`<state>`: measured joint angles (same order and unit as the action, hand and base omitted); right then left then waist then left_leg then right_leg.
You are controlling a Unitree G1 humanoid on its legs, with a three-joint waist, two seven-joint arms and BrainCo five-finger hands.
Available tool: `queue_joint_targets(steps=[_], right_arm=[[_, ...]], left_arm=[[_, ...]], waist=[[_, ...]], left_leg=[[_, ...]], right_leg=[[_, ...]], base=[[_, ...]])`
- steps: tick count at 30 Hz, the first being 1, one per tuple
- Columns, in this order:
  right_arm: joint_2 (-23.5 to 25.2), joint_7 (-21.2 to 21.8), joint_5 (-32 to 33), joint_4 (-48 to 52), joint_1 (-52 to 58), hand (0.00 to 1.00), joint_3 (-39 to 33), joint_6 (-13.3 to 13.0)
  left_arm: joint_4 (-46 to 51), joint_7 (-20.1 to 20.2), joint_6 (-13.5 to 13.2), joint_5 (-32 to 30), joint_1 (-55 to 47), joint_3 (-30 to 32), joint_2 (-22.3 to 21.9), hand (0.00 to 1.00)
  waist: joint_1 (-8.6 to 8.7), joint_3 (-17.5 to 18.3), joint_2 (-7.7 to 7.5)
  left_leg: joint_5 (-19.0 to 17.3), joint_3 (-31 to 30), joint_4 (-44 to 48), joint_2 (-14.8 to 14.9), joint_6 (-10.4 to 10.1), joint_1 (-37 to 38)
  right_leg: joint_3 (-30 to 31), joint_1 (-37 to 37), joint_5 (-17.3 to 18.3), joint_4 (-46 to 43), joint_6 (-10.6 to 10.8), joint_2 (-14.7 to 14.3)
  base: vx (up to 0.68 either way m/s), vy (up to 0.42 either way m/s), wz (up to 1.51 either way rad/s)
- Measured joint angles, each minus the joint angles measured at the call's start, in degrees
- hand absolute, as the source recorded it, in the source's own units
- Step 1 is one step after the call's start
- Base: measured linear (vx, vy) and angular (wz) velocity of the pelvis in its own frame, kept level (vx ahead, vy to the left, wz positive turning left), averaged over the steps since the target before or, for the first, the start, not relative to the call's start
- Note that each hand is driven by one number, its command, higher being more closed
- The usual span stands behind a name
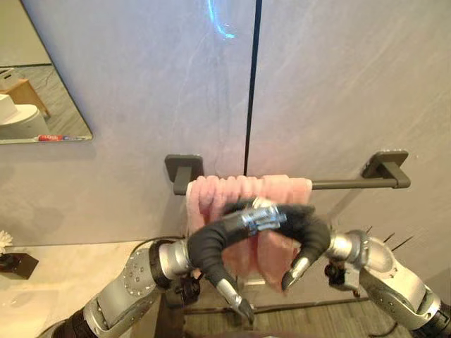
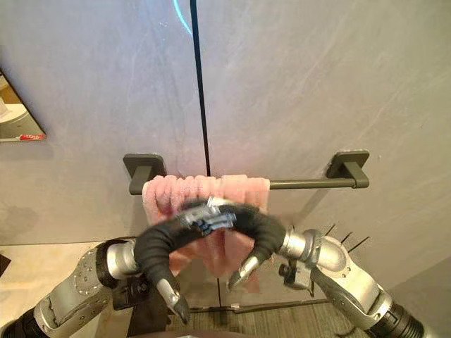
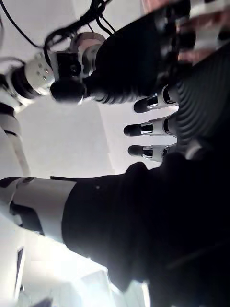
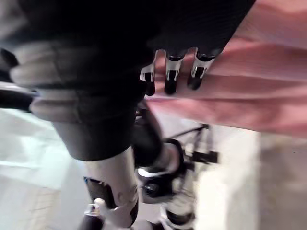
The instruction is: Organize washtable
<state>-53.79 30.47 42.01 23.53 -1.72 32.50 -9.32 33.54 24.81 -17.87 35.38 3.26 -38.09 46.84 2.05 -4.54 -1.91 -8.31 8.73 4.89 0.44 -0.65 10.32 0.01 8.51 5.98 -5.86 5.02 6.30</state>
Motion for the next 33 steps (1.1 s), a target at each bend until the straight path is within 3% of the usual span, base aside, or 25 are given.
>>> queue_joint_targets(steps=[8,12,15,23,26,33], right_arm=[[-0.74,-2.29,-8.78,-5.58,-0.28,0.0,3.94,0.88],[2.55,-5.06,-13.01,-9.29,-0.27,0.0,3.77,0.87],[7.79,-6.9,-16.34,-11.85,0.51,0.0,1.89,0.83],[22.27,-12.29,-26.59,-15.97,9.14,0.0,-12.28,0.16],[28.54,-13.23,-29.76,-16.45,12.64,0.0,-16.47,-1.18],[37.12,-15.82,-33.24,-19.37,15.87,0.0,-23.02,-1.91]], left_arm=[[-4.19,0.16,1.93,-2.57,2.16,-6.57,1.04,0.0],[-6.74,0.08,2.71,-4.68,1.86,-6.59,-0.57,0.0],[-9.27,-0.13,2.95,-6.12,-0.16,-5.88,-2.49,0.0],[-16.64,-3.93,2.95,-13.65,-10.51,7.01,-10.65,0.0],[-18.73,-5.56,2.76,-16.07,-14.22,12.48,-15.38,0.0],[-24.11,-8.91,2.13,-20.43,-18.22,19.19,-24.01,0.0]], waist=[[0.24,-0.63,0.4],[0.29,-0.76,0.6],[0.41,-0.99,0.96],[0.37,-1.17,1.97],[0.43,-1.13,1.91],[0.31,-0.6,1.1]], left_leg=[[0.27,-0.15,0.95,-0.29,0.17,-0.89],[0.25,-0.2,0.95,-0.36,0.19,-0.93],[0.21,-0.19,0.99,-0.42,0.24,-0.97],[0.23,-0.29,1.02,-0.46,0.25,-1.71],[0.23,-0.3,0.99,-0.45,0.25,-1.95],[0.53,-0.48,1.01,-0.45,0.61,-3.0]], right_leg=[[-0.1,-0.73,-0.03,-0.01,0.01,0.14],[-0.14,-0.75,-0.04,-0.02,0.01,0.22],[-0.1,-0.8,-0.03,-0.02,0.01,0.27],[-0.04,-1.84,-0.08,0.04,0.07,0.28],[-0.03,-2.07,-0.08,0.13,0.07,0.27],[-0.05,-2.95,-0.41,0.23,0.07,0.38]], base=[[0.02,0.002,0.0],[-0.02,-0.001,0.0],[-0.07,-0.003,0.0],[-0.04,-0.002,0.0],[0.0,0.0,0.0],[-0.03,-0.002,0.02]])
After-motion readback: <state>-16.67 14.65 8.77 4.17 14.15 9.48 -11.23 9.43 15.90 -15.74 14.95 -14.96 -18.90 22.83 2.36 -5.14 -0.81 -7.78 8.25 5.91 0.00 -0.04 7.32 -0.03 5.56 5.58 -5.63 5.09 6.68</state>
